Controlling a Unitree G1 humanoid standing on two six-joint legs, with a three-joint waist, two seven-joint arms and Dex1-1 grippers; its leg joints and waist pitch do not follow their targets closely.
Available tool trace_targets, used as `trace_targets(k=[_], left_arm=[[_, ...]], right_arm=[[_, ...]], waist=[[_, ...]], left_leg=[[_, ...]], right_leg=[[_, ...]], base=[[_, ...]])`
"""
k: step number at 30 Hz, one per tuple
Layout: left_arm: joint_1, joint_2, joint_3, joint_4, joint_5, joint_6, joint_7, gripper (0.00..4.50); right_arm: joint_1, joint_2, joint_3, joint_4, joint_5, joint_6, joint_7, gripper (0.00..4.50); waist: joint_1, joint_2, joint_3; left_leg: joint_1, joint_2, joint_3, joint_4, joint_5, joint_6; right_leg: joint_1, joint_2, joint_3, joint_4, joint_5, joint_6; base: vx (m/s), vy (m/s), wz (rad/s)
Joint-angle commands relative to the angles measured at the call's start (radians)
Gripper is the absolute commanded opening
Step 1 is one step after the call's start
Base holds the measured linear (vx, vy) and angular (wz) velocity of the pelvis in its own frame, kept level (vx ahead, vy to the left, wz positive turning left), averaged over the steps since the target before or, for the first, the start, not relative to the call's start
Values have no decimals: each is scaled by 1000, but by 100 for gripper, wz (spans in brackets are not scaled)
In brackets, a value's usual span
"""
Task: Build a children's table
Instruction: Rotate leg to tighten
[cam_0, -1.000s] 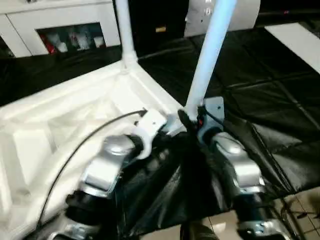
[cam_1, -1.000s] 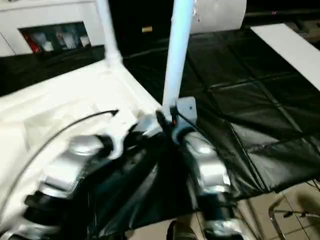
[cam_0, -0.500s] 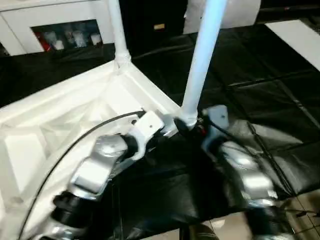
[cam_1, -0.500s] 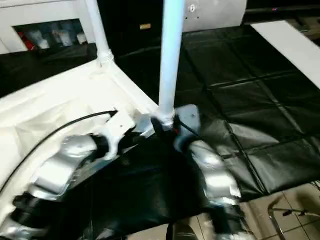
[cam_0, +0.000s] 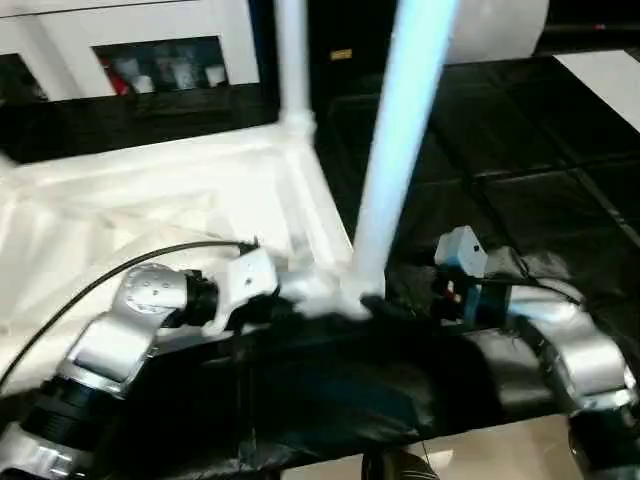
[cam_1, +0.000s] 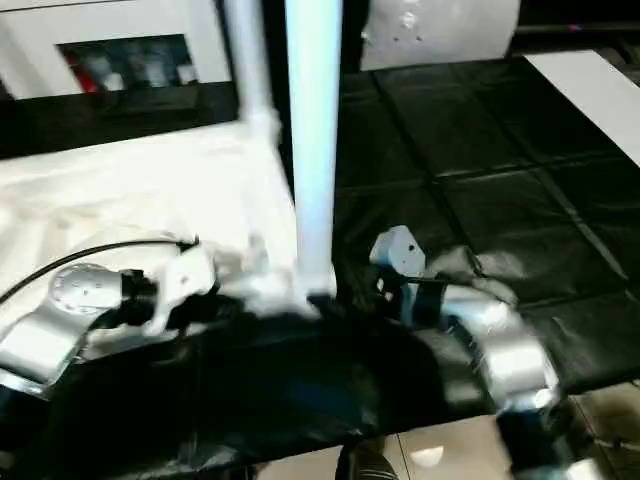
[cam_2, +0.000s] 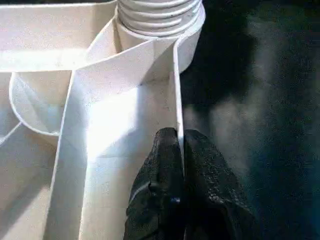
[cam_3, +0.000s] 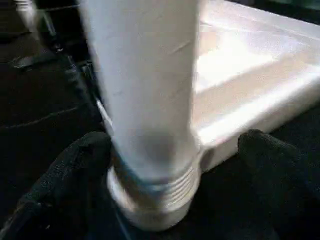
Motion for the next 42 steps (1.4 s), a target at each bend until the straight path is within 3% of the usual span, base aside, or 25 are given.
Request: trace_targets(k=[1, 5, 8, 10, 13, 15, 19, 21, 28, 30, 32, 34, 35, 36, 39, 40, 42], left_arm=[[-22, 5, -77, 21, 6, -57, -99, 0], [-41, 4, -94, 52, 14, -96, -131, 0], [-67, -7, -119, 89, 29, -144, -160, 0], [-77, -10, -125, 99, 29, -154, -172, 0], [-96, -18, -135, 123, 33, -175, -188, 0], [-110, -24, -140, 145, 37, -193, -198, 0], [-128, -30, -145, 177, 44, -215, -204, 0], [-133, -31, -145, 189, 46, -224, -204, 0], [-131, -35, -129, 205, 32, -223, -201, 0], [-123, -37, -115, 193, 16, -199, -192, 0], [-102, -46, -81, 157, -11, -136, -142, 0], [-90, -51, -65, 135, -15, -102, -105, 0], [-89, -51, -63, 132, -14, -97, -99, 0], [-58, -72, -24, 73, -21, -9, -4, 0], [-24, -109, 18, -9, -26, 101, 106, 0], [-14, -122, 29, -36, -24, 134, 138, 0], [3, -161, 47, -87, -13, 207, 208, 0]], right_arm=[[-10, -25, 55, 16, -2, -48, 100, 445], [-22, -47, 98, 38, -21, -76, 175, 445], [-55, -39, 128, 71, -23, -79, 222, 445], [-71, -33, 132, 84, -18, -73, 234, 412], [-91, -30, 142, 103, -7, -71, 258, 408], [-97, -38, 159, 108, -5, -73, 291, 370], [-94, -48, 176, 111, -13, -76, 318, 355], [-94, -48, 178, 114, -13, -76, 321, 325], [-88, -35, 169, 112, 15, -28, 321, 281], [-75, -34, 163, 97, 33, 9, 316, 278], [-48, -23, 150, 62, 66, 98, 273, 275], [-34, -7, 138, 47, 74, 127, 231, 274], [-32, -5, 137, 46, 75, 130, 225, 274], [-6, 46, 115, 27, 60, 156, 108, 274], [11, 127, 86, 25, 33, 182, -50, 274], [14, 156, 75, 25, 29, 197, -101, 274], [13, 216, 56, 27, 18, 230, -199, 274]], waist=[[-4, -7, -63], [11, -11, -69], [13, -13, -67], [14, -15, -65], [16, -13, -65], [17, -17, -63], [19, -18, -63], [18, -17, -61], [19, -14, -61], [20, -13, -62], [22, -7, -62], [20, -10, -62], [19, -10, -59], [18, -8, -58], [7, -9, -53], [-4, -12, -50], [-22, -10, -51]], left_leg=[[27, 58, -20, -56, -156, 103], [23, 60, -19, -50, -115, 122], [22, 58, -19, -49, -115, 128], [22, 59, -19, -50, -132, 119], [24, 60, -19, -50, -136, 113], [23, 61, -20, -52, -137, 110], [22, 60, -20, -51, -130, 116], [21, 60, -21, -52, -140, 112], [22, 60, -21, -53, -141, 110], [22, 61, -21, -53, -141, 108], [23, 64, -22, -54, -143, 103], [22, 64, -22, -55, -138, 99], [21, 63, -22, -57, -159, 97], [22, 63, -23, -60, -184, 82], [22, 64, -27, -67, -223, 43], [13, 57, -33, -71, -229, 28], [14, 58, -35, -74, -243, 16]], right_leg=[[46, -78, 51, -61, -128, -249], [49, -81, 51, -52, -73, -262], [48, -80, 49, -52, -90, -264], [48, -83, 50, -55, -127, -259], [45, -82, 50, -57, -143, -257], [46, -82, 50, -55, -140, -255], [46, -82, 50, -54, -127, -255], [46, -84, 50, -56, -147, -253], [47, -83, 50, -56, -137, -261], [47, -83, 49, -56, -136, -263], [46, -83, 50, -55, -128, -268], [49, -82, 50, -52, -110, -273], [45, -82, 49, -59, -143, -268], [47, -86, 50, -63, -192, -260], [44, -89, 52, -70, -279, -243], [50, -89, 49, -72, -331, -222], [47, -87, 49, -77, -358, -203]], base=[[0, 0, 0], [0, 0, 0], [0, 0, 0], [0, 0, 0], [0, 0, 0], [0, 0, 0], [0, 0, 0], [0, 0, 0], [0, 0, 0], [0, 0, 0], [0, 0, 0], [0, 0, 0], [0, 0, 0], [0, 0, 0], [0, 0, 0], [0, 0, 0], [0, 0, 0]])
